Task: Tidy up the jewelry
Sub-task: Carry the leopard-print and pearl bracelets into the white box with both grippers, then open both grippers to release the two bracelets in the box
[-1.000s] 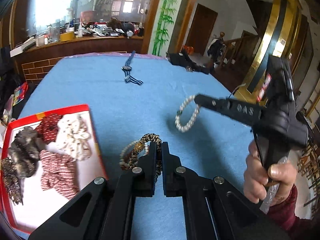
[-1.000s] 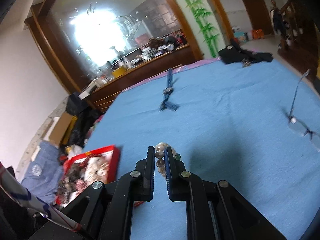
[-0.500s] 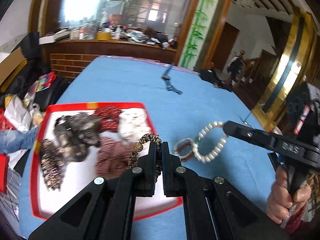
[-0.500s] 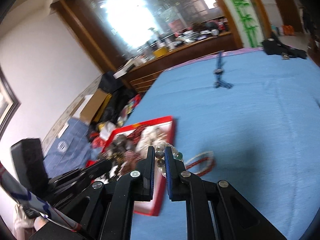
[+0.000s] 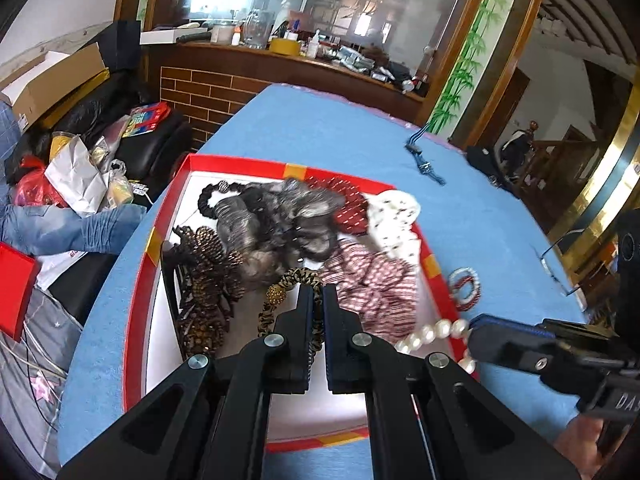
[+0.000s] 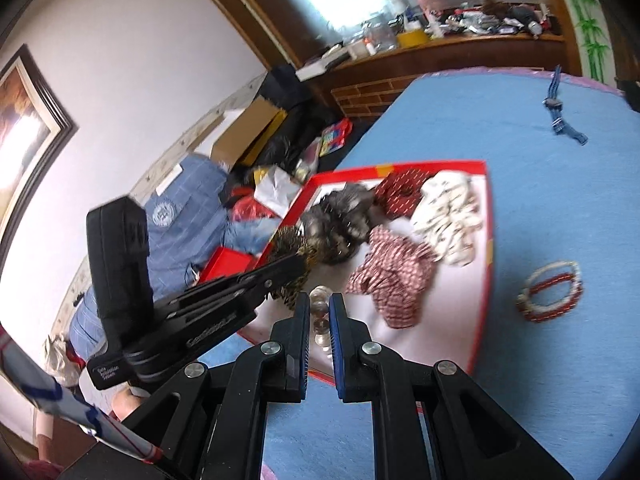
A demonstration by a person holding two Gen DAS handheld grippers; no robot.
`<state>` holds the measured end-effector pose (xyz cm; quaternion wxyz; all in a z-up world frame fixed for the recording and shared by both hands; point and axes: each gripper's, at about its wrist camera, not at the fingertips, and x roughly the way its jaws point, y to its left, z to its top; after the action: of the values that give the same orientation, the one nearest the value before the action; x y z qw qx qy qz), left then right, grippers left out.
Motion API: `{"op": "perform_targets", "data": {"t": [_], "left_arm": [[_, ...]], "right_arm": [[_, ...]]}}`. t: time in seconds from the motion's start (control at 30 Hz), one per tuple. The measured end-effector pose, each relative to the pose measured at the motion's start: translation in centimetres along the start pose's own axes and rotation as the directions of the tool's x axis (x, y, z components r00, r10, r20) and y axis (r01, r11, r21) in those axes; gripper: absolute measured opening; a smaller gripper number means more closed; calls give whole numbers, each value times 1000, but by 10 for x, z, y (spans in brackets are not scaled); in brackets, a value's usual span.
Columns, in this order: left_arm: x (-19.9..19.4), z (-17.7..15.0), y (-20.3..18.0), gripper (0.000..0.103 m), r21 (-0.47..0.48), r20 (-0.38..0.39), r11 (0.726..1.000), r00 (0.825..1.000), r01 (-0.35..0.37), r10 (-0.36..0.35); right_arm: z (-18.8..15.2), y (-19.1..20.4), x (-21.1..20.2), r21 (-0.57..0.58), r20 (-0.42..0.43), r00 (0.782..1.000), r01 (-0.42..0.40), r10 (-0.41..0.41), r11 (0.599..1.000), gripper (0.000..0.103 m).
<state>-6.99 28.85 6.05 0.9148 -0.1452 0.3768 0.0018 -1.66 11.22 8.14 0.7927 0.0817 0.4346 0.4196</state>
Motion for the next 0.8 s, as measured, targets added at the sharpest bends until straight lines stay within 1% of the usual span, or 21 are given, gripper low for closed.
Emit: {"op": "perform_targets", "data": {"t": [0.07, 0.17, 0.33, 0.5, 0.6, 0.8], "left_arm": [[9, -2, 1, 4, 6, -8, 1000, 1000, -29, 29], [22, -4, 1, 4, 18, -27, 999, 999, -46, 47], [36, -9, -7, 4, 50, -40, 996, 996, -73, 75], [43, -12, -20, 5, 100, -22, 985, 990, -138, 141], [46, -14, -25, 5, 125, -6, 974, 982, -187, 189], [50, -16, -30, 5, 157, 17, 957, 970, -242, 242]], "right_arm": [[-2, -4, 11, 3, -17, 999, 27, -27, 1000, 11], [-6, -15, 21, 19, -41, 997, 71, -70, 997, 11], [-10, -31, 25, 31, -53, 990, 135, -133, 990, 11], [-12, -40, 30, 33, -62, 979, 196, -194, 980, 11], [-12, -43, 36, 35, -62, 972, 231, -229, 972, 11], [-12, -49, 38, 36, -60, 959, 279, -276, 960, 11]]}}
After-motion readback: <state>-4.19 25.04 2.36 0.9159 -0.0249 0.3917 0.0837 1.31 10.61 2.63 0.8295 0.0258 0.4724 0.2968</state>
